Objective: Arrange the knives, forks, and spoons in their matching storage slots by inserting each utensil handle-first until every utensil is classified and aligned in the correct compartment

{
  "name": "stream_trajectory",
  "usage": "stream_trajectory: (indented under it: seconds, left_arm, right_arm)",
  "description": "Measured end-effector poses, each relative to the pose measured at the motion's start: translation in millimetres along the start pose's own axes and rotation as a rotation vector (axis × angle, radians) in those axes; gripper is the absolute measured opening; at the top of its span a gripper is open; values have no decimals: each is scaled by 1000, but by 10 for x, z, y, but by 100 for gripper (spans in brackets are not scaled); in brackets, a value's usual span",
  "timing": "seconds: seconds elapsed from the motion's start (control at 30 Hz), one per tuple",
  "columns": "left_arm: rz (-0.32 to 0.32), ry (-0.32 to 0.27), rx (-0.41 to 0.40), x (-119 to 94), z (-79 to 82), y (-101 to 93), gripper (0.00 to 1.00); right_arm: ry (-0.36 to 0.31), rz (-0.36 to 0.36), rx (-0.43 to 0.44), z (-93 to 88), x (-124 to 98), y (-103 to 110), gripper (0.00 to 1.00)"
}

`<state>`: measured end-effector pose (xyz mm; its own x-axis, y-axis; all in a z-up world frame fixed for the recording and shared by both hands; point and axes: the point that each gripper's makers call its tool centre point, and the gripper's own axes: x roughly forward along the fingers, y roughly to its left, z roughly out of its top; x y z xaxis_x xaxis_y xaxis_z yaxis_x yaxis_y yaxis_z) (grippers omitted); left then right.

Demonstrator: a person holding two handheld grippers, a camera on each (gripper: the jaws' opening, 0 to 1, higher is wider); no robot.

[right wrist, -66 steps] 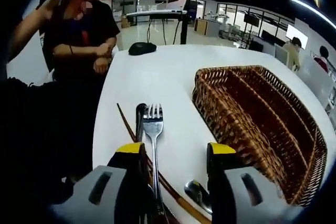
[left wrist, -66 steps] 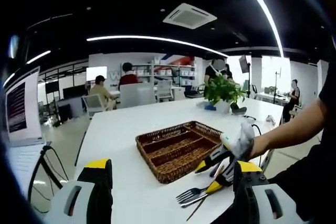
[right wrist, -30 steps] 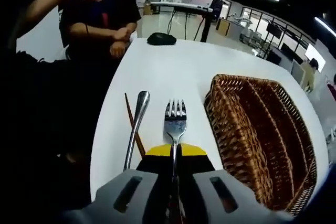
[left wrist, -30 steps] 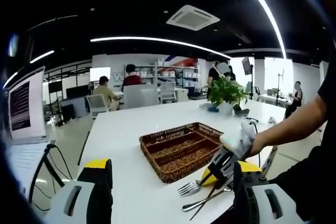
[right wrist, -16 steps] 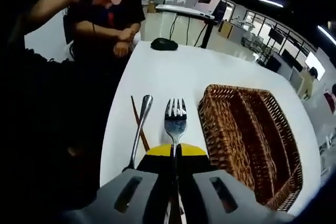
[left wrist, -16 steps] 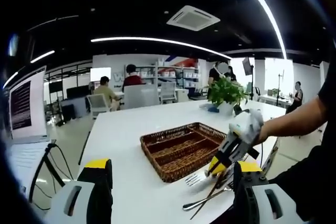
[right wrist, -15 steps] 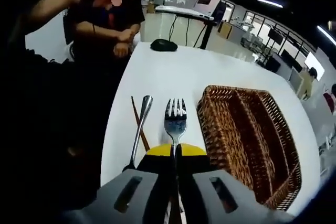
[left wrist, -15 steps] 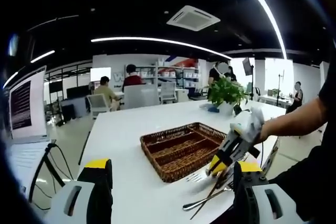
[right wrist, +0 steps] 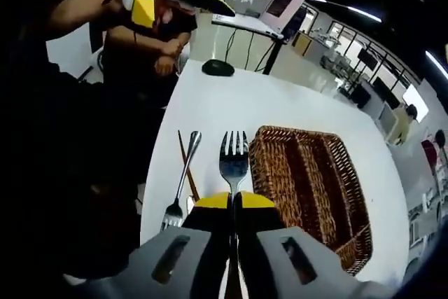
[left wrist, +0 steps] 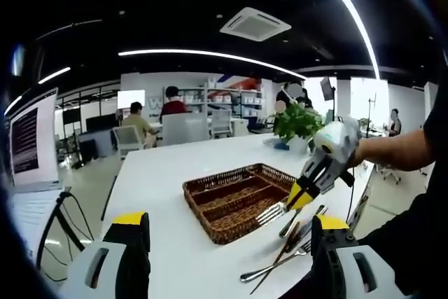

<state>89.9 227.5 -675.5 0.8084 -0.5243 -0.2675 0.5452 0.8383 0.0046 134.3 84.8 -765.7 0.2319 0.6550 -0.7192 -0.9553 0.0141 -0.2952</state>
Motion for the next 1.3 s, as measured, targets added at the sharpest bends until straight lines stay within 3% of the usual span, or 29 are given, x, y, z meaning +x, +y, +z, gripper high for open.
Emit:
stream_trajectory:
  seconds: [0.33, 0.7, 0.9, 1.3]
  left_arm:
    - [-21, 35, 30, -9, -24, -21, 100]
    - [-19, 88, 103, 143, -15, 55, 100]
    - [-33, 105, 88, 207, -83, 51, 100]
    - [-36, 101, 74, 222, -56, 47, 100]
  right_arm:
    - [-23, -47, -3, 130, -279, -146, 0]
    - [-6, -68, -30, 193, -471, -229, 0]
    - [25, -74, -79, 215, -551, -220, 0]
    - [32, -68, -107, 236, -563, -255, 0]
